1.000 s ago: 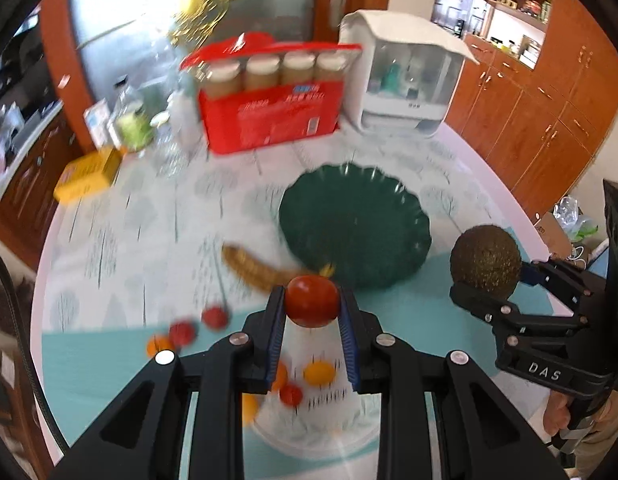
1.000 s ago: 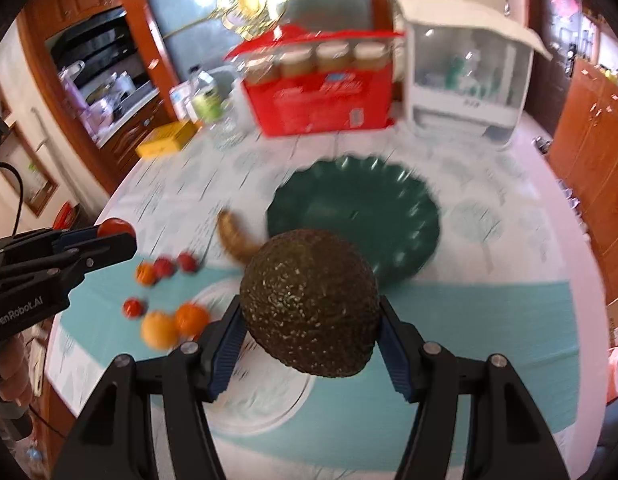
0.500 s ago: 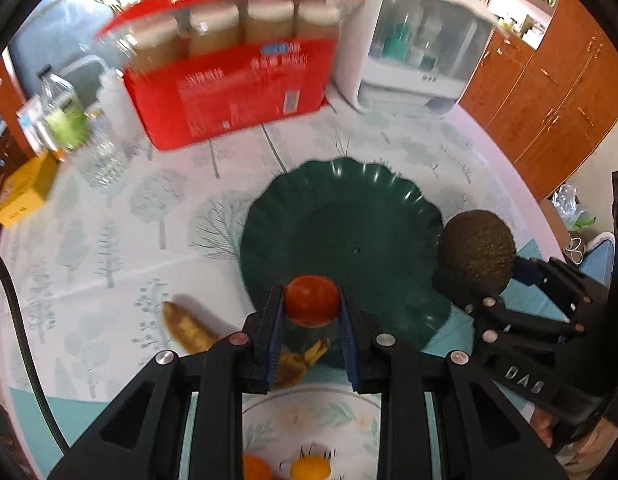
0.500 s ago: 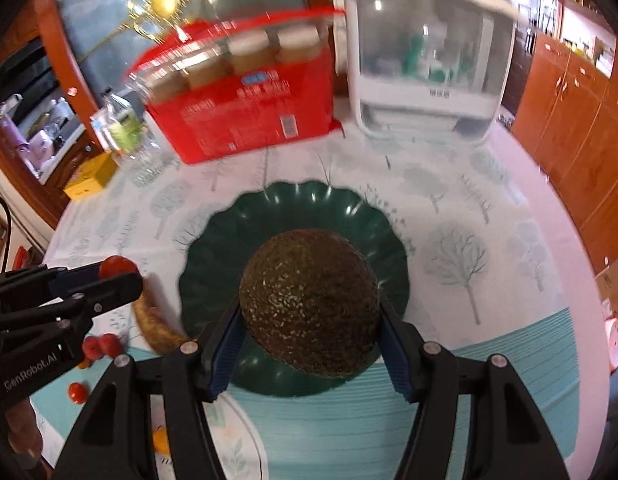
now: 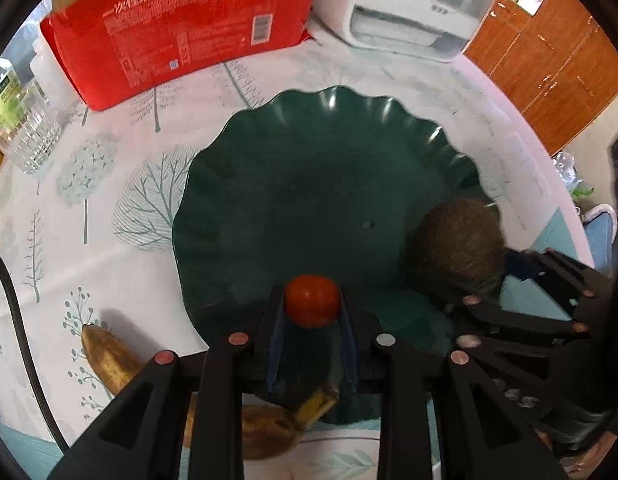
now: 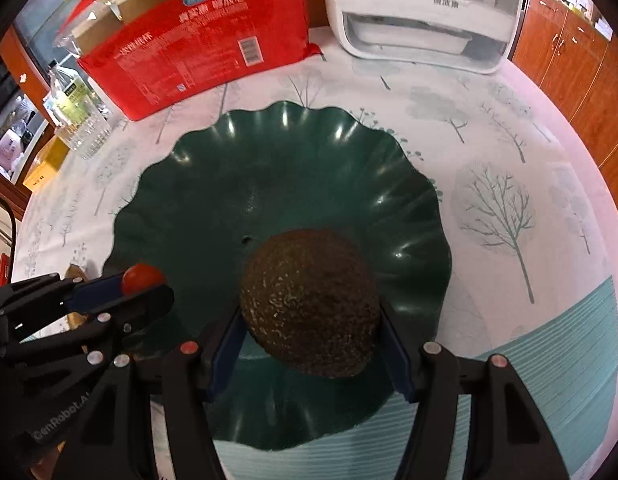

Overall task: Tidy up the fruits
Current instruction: 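Carry both fruits to the green leaf plate and open the left tool on it, then lower the avocado onto the green plate and open the right tool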

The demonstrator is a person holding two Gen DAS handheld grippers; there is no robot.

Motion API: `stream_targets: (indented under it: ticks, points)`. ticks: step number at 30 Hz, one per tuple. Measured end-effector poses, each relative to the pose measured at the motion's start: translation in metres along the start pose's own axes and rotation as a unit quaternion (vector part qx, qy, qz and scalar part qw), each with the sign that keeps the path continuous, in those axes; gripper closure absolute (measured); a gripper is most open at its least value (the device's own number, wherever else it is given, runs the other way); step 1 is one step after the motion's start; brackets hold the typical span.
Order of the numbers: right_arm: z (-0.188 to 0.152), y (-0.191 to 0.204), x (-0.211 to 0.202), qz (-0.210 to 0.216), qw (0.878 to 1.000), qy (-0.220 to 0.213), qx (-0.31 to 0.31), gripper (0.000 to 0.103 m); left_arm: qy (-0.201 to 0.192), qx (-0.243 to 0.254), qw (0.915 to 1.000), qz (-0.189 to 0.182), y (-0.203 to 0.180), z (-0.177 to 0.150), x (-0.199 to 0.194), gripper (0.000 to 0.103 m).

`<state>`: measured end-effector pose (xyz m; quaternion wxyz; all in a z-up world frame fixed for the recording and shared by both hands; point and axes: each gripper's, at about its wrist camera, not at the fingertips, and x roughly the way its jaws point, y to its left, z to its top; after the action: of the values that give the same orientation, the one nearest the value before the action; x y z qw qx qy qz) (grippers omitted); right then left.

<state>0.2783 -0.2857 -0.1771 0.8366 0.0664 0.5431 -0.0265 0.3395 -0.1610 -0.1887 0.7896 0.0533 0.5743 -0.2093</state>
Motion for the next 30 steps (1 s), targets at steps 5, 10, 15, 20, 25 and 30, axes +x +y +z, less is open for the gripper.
stream_targets:
  ticks: [5,10,15,20,25,30]
  points:
    - [0.008,0.003,0.000,-0.009,1.000,-0.005,-0.013,0.039,-0.003,0.002,0.9999,0.014,0.001,-0.002,0.007,0.072]
    - [0.013,-0.005,-0.007,-0.013,1.000,-0.016,0.000,0.039,-0.013,-0.009,0.9998,0.011,0.008,-0.001,0.001,0.046]
    - [0.016,-0.012,-0.015,0.002,1.000,-0.025,0.012,0.038,-0.034,0.002,0.9990,0.028,-0.001,-0.003,-0.018,0.010]
    - [0.015,-0.002,-0.026,0.005,0.999,-0.035,-0.006,0.038,-0.038,0.011,0.9984,0.041,-0.002,-0.005,-0.031,0.010]
    - [0.013,0.007,-0.039,0.013,0.999,-0.044,-0.018,0.038,-0.049,0.004,0.9975,0.050,0.003,-0.010,-0.049,0.010]
    - [0.009,0.015,-0.049,0.014,0.998,-0.052,-0.031,0.038,-0.054,-0.003,0.9970,0.056,0.004,-0.018,-0.060,0.010]
